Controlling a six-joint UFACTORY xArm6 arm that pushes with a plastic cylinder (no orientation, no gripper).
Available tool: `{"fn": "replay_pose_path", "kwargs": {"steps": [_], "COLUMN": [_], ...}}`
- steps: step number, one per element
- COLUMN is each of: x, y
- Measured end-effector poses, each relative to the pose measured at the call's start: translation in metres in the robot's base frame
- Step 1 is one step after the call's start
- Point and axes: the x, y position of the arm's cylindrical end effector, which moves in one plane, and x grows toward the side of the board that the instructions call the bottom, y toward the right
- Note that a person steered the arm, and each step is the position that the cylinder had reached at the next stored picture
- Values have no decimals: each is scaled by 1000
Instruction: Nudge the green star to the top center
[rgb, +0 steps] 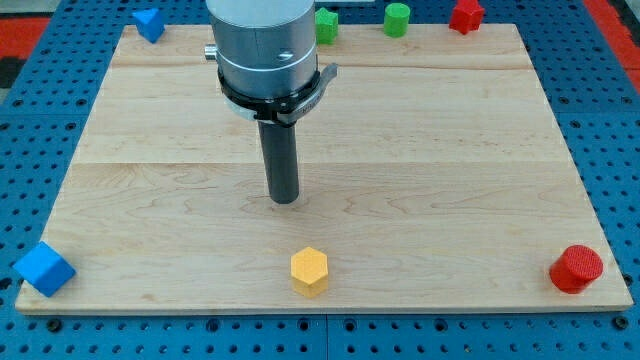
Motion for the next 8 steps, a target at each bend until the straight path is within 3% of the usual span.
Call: {"fn": "replay_pose_path", "kwargs": {"steps": [2, 4, 7, 8], "x": [-1, -44, -41, -6], "y": [0, 0, 71, 80]}}
